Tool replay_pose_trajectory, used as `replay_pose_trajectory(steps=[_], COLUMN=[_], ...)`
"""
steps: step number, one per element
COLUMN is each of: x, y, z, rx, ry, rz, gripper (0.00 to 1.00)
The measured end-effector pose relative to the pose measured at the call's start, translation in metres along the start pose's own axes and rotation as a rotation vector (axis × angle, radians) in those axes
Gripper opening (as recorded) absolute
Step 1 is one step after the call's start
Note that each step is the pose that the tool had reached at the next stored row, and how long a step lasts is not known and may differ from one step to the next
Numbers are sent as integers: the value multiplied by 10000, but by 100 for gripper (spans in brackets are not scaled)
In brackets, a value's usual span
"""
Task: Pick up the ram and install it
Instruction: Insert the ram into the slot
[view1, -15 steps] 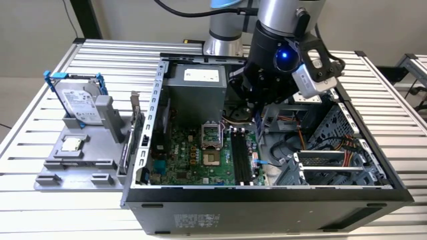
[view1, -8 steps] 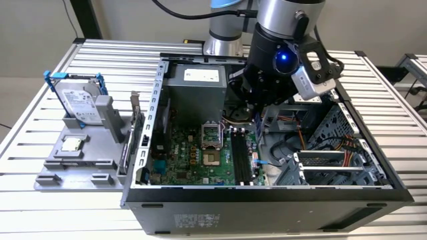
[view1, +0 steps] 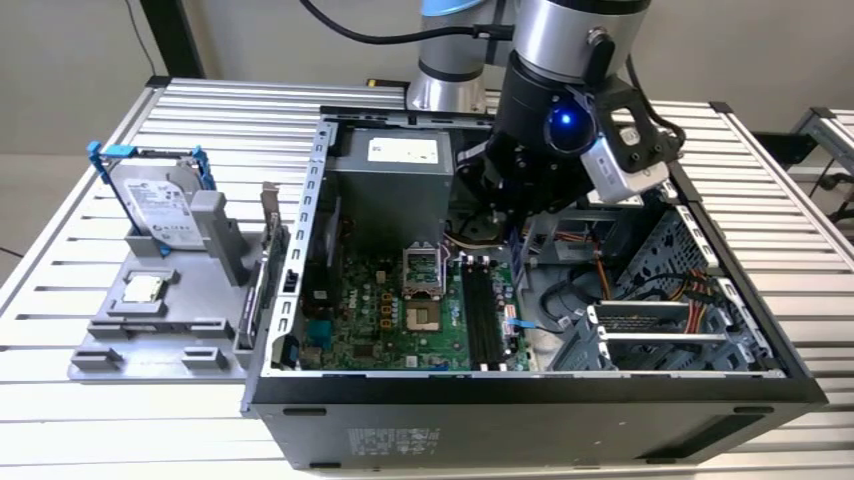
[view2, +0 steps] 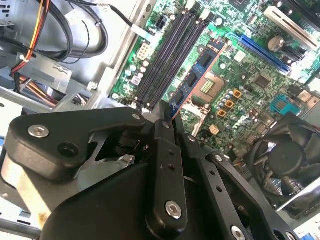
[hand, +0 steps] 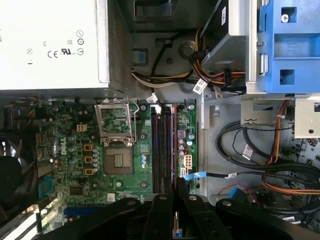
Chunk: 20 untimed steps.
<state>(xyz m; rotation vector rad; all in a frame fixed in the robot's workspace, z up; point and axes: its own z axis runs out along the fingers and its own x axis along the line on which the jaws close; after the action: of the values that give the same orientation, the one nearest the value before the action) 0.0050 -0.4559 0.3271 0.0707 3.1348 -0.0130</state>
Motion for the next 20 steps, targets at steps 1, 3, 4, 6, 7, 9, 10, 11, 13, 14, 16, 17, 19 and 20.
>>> replay_pose_trajectory(steps=[1,3,4,6,7,9,10,11,13,14,16,17,19,20], x=[0,0,0,0,0,0,0,0,0,0,0,0,0,0], y=[0,0,0,0,0,1,1,1,1,1,1,1,1,1], z=[5,15,20,29,33,42,46,51,59,64,72,76,85,89], rx=[3,7,11,19,23,30,33,37,45,49,56,60,68,71], ry=[0,0,-1,-1,-1,-1,-2,-2,-2,-2,-3,-3,-3,-3], rz=[0,0,0,0,0,0,-1,-1,0,0,-1,0,0,-1], gripper=[0,0,0,0,0,0,0,0,0,0,0,0,0,0])
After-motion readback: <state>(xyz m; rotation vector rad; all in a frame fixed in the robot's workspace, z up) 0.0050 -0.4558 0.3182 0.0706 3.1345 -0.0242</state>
